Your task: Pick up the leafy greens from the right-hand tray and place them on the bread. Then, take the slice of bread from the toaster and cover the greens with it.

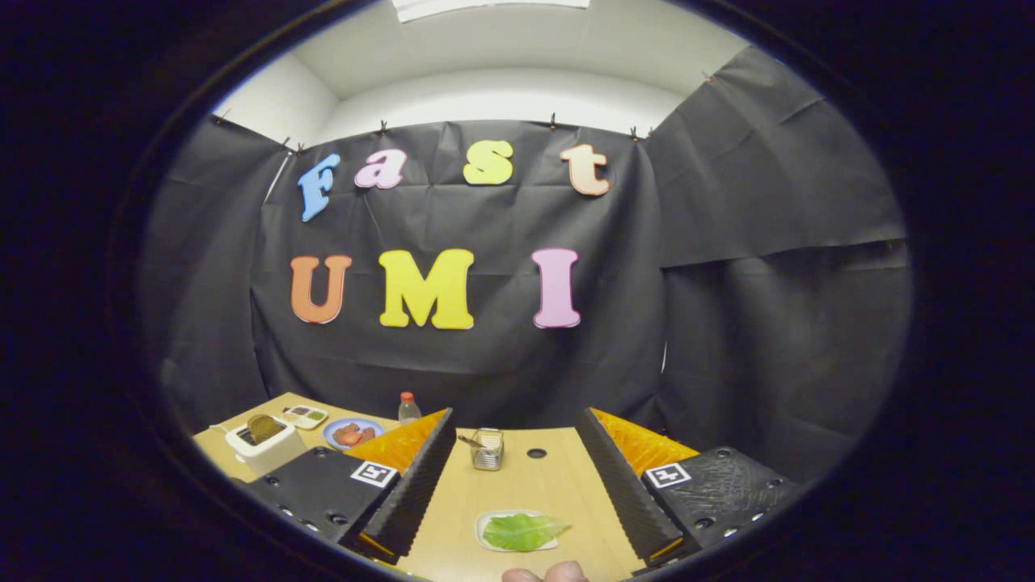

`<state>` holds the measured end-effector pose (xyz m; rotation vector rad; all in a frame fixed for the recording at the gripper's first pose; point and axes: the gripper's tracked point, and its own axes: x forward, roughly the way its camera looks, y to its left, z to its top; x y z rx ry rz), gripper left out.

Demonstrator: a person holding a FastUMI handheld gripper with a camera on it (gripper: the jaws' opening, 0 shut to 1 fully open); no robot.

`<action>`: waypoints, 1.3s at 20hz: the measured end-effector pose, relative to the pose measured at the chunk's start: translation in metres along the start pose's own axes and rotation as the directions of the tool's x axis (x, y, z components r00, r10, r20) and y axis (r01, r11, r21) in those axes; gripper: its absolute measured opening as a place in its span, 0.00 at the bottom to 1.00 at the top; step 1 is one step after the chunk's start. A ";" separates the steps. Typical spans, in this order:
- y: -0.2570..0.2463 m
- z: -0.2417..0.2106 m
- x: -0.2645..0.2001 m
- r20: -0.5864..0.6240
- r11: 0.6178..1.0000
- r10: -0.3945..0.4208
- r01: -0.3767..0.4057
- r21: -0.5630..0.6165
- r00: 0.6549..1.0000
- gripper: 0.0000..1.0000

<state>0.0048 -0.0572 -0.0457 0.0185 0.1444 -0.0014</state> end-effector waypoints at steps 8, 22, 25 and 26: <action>-0.049 -0.118 0.038 -0.187 0.999 0.002 0.007 0.047 0.982 0.95; -0.071 -0.323 0.150 -0.489 0.992 0.077 -0.019 0.123 0.869 0.96; -0.067 -0.345 0.165 -0.529 0.990 0.086 -0.013 0.140 0.844 0.96; -0.067 -0.350 0.167 -0.537 0.990 0.092 -0.018 0.141 0.839 0.96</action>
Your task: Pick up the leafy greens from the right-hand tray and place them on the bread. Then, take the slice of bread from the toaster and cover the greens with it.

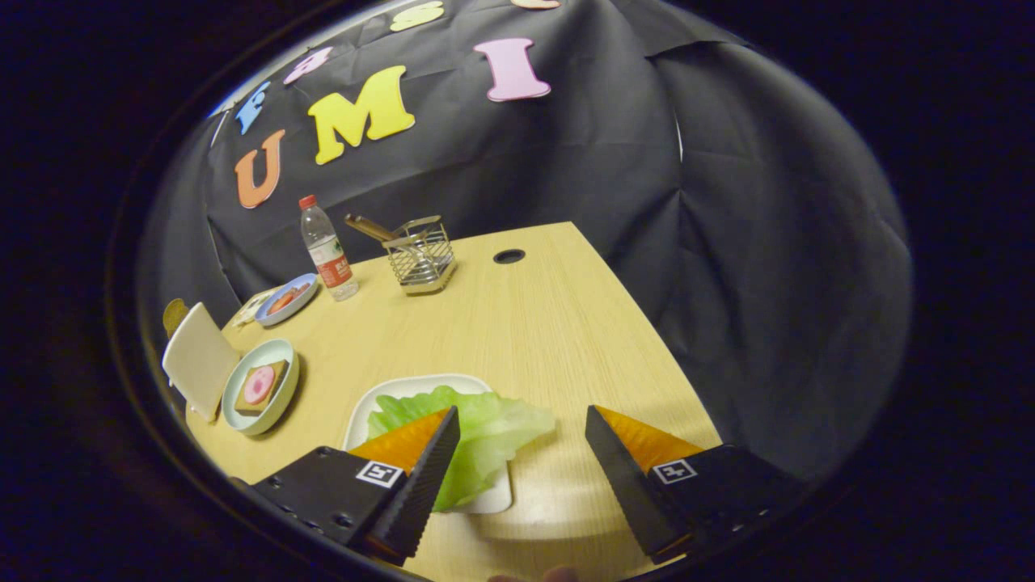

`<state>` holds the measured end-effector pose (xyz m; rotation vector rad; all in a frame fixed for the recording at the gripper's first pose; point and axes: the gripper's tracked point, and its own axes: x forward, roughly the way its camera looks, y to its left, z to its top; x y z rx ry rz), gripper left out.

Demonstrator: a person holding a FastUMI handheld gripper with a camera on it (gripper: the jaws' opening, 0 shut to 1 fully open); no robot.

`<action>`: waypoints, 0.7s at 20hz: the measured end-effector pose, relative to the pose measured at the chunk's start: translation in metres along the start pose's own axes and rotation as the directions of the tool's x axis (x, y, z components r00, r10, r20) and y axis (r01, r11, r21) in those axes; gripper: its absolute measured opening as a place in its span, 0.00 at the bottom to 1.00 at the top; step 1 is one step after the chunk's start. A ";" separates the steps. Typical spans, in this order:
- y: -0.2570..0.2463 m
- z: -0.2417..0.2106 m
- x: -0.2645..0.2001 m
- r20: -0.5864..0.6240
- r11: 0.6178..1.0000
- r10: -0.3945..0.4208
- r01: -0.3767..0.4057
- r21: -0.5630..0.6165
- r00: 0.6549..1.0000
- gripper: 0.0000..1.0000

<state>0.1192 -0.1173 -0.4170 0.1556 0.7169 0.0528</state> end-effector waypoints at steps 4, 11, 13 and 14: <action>0.000 -0.010 0.013 -0.046 1.000 0.014 -0.013 0.019 0.999 0.82; 0.000 -0.008 0.015 -0.063 1.000 0.004 -0.004 -0.005 0.998 0.28; -0.007 -0.003 0.022 -0.048 0.999 -0.035 0.035 0.001 0.998 0.16; -0.001 -0.001 0.008 -0.052 1.000 -0.019 0.019 0.011 0.998 0.04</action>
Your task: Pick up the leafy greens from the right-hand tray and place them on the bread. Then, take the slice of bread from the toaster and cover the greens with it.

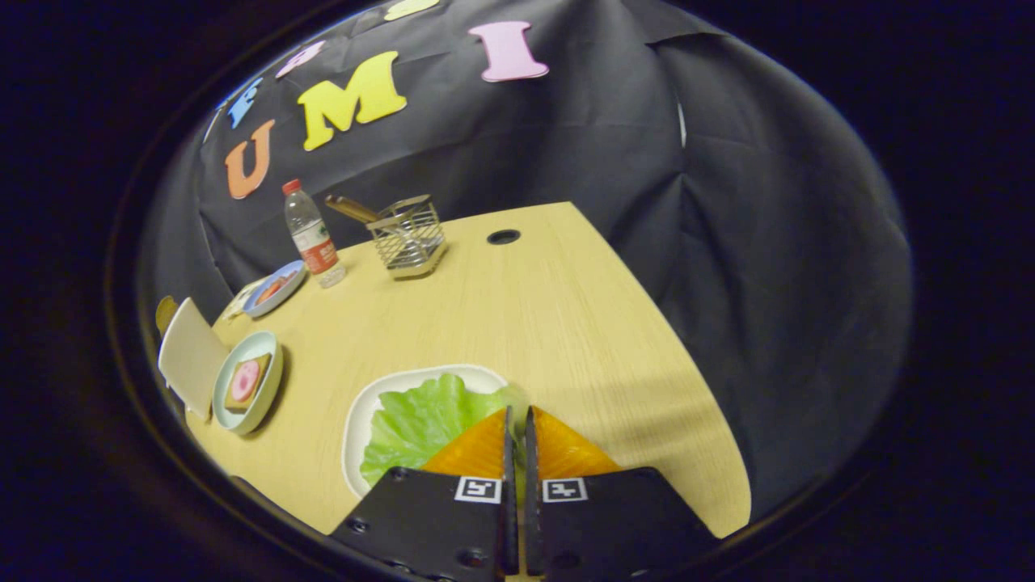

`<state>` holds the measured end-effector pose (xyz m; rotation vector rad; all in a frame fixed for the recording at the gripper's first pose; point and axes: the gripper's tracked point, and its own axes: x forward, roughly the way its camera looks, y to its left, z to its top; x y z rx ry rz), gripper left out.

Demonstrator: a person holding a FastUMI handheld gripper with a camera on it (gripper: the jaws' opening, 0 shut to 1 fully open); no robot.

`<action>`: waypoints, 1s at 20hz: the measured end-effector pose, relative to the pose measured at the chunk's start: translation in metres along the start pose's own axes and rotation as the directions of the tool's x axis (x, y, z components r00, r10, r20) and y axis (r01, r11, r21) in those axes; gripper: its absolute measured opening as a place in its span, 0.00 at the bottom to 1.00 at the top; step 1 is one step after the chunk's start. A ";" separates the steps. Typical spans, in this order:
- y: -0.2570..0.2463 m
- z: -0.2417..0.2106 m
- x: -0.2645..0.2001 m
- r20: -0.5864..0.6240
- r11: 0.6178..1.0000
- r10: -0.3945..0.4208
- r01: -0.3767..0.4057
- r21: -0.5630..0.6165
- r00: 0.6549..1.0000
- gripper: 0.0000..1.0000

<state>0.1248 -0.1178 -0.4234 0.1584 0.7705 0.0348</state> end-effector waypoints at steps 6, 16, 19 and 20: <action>0.013 0.027 -0.023 0.077 0.999 0.016 -0.014 -0.031 0.997 0.00; 0.108 0.083 -0.115 0.194 0.999 0.047 -0.046 -0.007 0.980 0.00; 0.166 0.083 -0.130 0.216 0.999 0.052 -0.051 -0.009 0.975 0.00; 0.188 0.083 -0.132 0.222 0.998 0.056 -0.055 -0.011 0.974 0.00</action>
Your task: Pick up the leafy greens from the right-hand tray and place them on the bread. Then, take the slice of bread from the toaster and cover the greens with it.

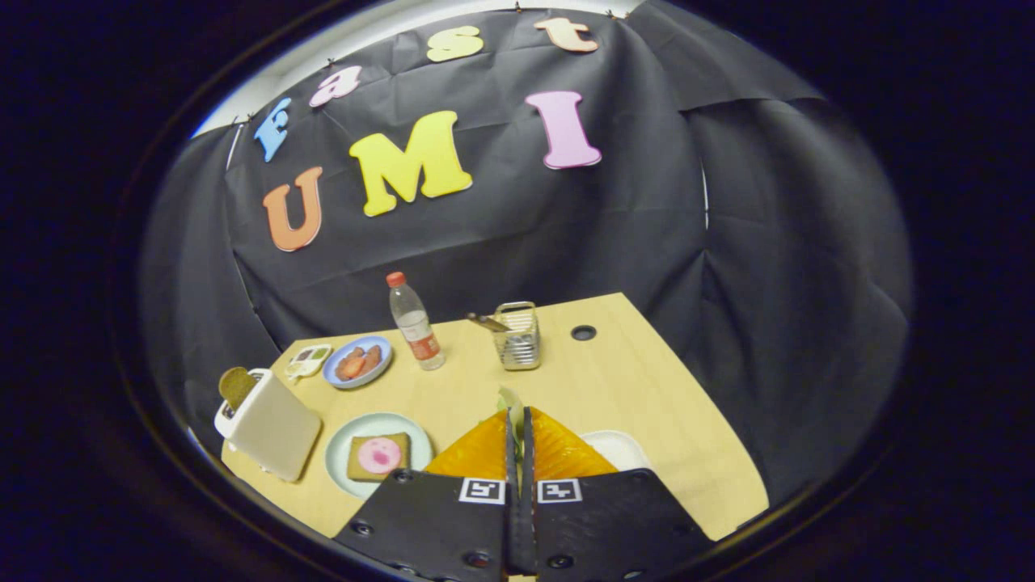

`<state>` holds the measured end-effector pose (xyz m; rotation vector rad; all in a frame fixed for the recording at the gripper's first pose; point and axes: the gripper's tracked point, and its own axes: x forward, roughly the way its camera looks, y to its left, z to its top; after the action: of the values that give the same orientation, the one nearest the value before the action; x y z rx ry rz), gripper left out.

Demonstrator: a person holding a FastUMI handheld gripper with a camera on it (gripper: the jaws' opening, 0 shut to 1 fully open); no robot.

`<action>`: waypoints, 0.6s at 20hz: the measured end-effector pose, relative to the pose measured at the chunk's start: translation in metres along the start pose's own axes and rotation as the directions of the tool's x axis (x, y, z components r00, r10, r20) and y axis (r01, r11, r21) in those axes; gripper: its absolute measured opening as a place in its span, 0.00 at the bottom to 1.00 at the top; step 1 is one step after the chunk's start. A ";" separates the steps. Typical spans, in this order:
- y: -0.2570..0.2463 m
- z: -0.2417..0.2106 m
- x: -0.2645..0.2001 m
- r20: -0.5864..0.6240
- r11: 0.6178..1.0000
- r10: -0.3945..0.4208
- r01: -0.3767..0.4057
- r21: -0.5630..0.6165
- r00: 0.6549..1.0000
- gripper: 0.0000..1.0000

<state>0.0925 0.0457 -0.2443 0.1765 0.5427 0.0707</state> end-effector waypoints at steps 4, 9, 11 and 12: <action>0.094 -0.011 0.007 0.011 0.999 0.046 -0.046 0.014 0.999 0.00; 0.192 -0.061 0.036 -0.081 0.988 0.134 -0.127 0.085 0.988 0.00; 0.218 -0.077 0.048 -0.111 0.986 0.150 -0.140 0.096 0.982 0.00; 0.228 -0.085 0.053 -0.128 0.984 0.158 -0.145 0.104 0.979 0.00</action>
<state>0.0886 0.2880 -0.3004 0.3072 0.6688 0.2074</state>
